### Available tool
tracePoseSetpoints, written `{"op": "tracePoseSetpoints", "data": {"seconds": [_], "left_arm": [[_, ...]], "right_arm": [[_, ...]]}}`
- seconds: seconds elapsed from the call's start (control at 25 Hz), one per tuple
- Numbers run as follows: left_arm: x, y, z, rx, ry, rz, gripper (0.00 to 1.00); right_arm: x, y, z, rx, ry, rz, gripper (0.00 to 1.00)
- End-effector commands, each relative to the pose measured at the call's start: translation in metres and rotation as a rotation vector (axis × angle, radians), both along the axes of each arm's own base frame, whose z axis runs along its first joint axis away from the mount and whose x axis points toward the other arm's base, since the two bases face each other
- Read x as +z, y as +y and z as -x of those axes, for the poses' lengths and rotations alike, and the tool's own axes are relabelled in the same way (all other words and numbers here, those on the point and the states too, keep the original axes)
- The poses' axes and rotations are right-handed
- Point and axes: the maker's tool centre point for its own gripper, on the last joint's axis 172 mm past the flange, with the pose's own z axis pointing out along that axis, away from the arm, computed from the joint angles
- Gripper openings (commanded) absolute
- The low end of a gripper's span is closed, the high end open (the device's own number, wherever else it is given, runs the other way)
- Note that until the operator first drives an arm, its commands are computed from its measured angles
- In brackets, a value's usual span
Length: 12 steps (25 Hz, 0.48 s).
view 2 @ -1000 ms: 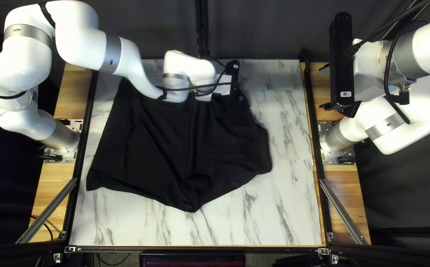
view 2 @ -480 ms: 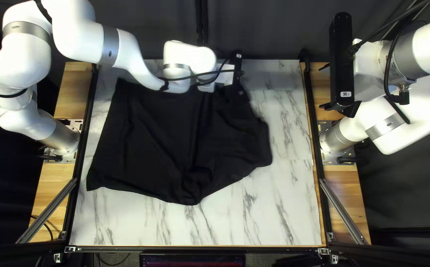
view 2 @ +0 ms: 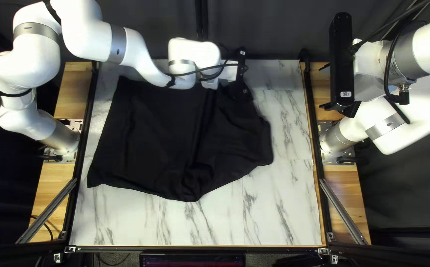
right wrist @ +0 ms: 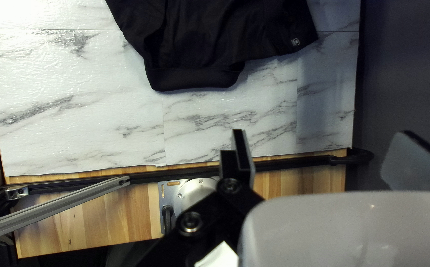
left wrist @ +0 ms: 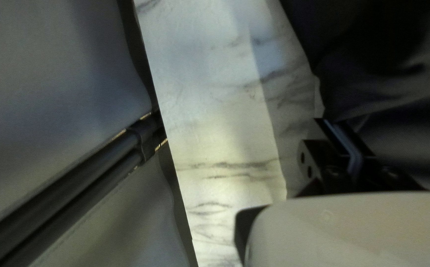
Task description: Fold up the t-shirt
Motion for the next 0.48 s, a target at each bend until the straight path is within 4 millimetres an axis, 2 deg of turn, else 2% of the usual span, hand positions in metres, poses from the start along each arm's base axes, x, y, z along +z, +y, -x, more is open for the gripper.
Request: {"op": "tracePoseSetpoints", "data": {"seconds": [0.04, 0.16, 0.28, 0.36, 0.4, 0.44, 0.48], "left_arm": [[0.024, -0.011, 0.030, 0.011, -0.022, 0.008, 1.00], [0.047, -0.013, 0.063, 0.026, -0.025, 0.027, 1.00], [0.095, -0.018, 0.109, 0.047, -0.028, 0.057, 1.00], [0.117, -0.022, 0.129, 0.056, -0.031, 0.070, 1.00], [0.140, -0.028, 0.150, 0.066, -0.030, 0.085, 1.00], [0.150, -0.031, 0.159, 0.071, -0.028, 0.094, 1.00], [0.170, -0.037, 0.179, 0.080, -0.027, 0.112, 1.00]], "right_arm": [[0.000, 0.000, 0.000, 0.000, 0.000, 0.000, 1.00], [0.000, 0.000, 0.000, 0.000, 0.000, 0.000, 1.00], [0.000, 0.000, 0.000, 0.000, 0.000, 0.000, 1.00], [0.000, 0.000, 0.000, 0.000, 0.000, 0.000, 1.00], [0.000, 0.000, 0.000, 0.000, 0.000, 0.000, 1.00], [0.000, 0.000, 0.000, 0.000, 0.000, 0.000, 1.00], [0.000, 0.000, 0.000, 0.000, 0.000, 0.000, 1.00]]}}
